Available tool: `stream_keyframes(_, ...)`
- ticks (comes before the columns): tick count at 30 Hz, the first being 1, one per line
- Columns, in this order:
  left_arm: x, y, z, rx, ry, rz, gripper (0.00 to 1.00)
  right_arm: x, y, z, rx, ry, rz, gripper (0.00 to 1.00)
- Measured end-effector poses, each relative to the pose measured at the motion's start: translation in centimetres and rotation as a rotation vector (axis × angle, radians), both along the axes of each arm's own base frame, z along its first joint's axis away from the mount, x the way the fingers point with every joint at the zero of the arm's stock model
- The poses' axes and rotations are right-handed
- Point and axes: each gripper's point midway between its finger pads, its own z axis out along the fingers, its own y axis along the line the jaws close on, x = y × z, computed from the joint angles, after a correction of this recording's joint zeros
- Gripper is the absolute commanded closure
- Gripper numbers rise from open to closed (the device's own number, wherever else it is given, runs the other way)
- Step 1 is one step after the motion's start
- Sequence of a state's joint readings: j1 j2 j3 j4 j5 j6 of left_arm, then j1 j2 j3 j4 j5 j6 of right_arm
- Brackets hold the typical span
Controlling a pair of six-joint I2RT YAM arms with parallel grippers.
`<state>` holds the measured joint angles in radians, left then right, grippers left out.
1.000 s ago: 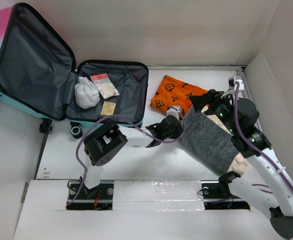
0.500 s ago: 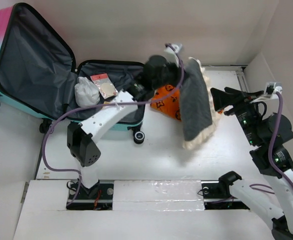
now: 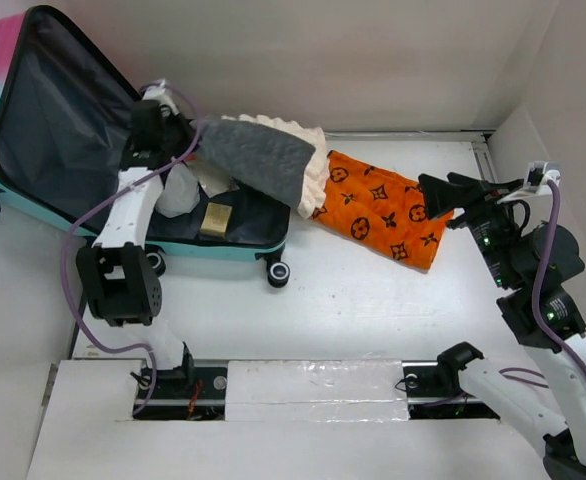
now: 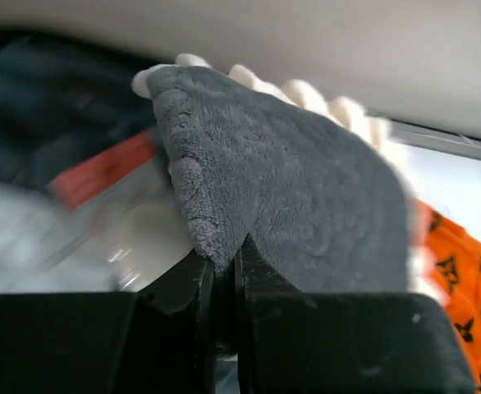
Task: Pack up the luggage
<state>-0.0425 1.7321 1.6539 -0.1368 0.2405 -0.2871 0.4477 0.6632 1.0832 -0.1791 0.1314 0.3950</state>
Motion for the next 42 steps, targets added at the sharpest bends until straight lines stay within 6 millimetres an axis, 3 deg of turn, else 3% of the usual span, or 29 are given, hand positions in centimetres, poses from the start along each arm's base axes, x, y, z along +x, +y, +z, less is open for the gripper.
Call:
stream_keyframes(4,-2.2,7.1,-4.7,-0.071,0.094,0.152,1.0,0.2,0.1,-0.4,-0.005,0.009,0.003,0.2)
stream_keyframes(9,-3.7,12.9,-7.2,-0.103,0.13,0.302,1.0,0.9,0.6,-1.5,-0.024,0.034,0.007,0.2)
stream_keyframes(12,-4.8,14.5,-6.7,-0.085,0.115,0.374,1.0,1.0,0.7,-2.0,-0.032,0.045,0.008,0.2)
stream_keyframes(17,-6.0,15.8,-3.6,-0.044,0.039,0.467,0.98,1.1,0.8,-2.2,-0.036,0.05,0.014,0.2)
stream_keyframes(18,-6.1,16.1,-3.1,-0.037,0.026,0.486,0.88,1.1,0.8,-2.2,-0.036,0.049,0.014,0.2)
stream_keyframes(20,-6.3,16.8,-2.9,-0.024,0.02,0.527,0.58,1.1,0.8,-2.2,-0.037,0.049,0.014,0.19)
stream_keyframes(21,-6.4,17.1,-3.1,-0.017,0.026,0.544,0.32,1.1,0.8,-2.2,-0.039,0.048,0.014,0.18)
stream_keyframes(22,-6.4,17.5,-3.6,-0.02,0.04,0.567,0.24,1.1,0.8,-2.2,-0.041,0.048,0.014,0.16)
stream_keyframes(25,-6.4,18.1,-5.0,-0.032,0.081,0.608,0.09,1.2,0.8,-2.3,-0.044,0.049,0.015,0.16)
stream_keyframes(28,-7.0,18.3,-5.7,-0.049,0.102,0.642,0.06,1.4,1.2,-2.6,-0.052,0.057,0.027,0.16)
stream_keyframes(30,-7.4,18.4,-4.8,-0.05,0.084,0.667,0.06,1.7,1.5,-2.9,-0.061,0.069,0.034,0.16)
stream_keyframes(33,-8.8,18.1,-1.8,-0.008,0.01,0.72,0.07,2.1,1.8,-3.4,-0.069,0.083,0.039,0.16)
stream_keyframes(35,-9.8,13.6,3.4,0.005,-0.131,0.652,0.09,2.3,1.9,-3.6,-0.073,0.091,0.041,0.16)
stream_keyframes(38,-11.7,4.0,9.5,-0.027,-0.308,0.461,0.13,2.5,2.0,-3.9,-0.078,0.102,0.041,0.18)
stream_keyframes(40,-13.2,-2.2,11.2,-0.056,-0.355,0.329,0.13,2.4,2.0,-4.1,-0.08,0.108,0.04,0.22)
stream_keyframes(42,-14.1,-7.0,11.2,-0.075,-0.363,0.248,0.13,2.5,1.8,-4.2,-0.081,0.11,0.034,0.29)
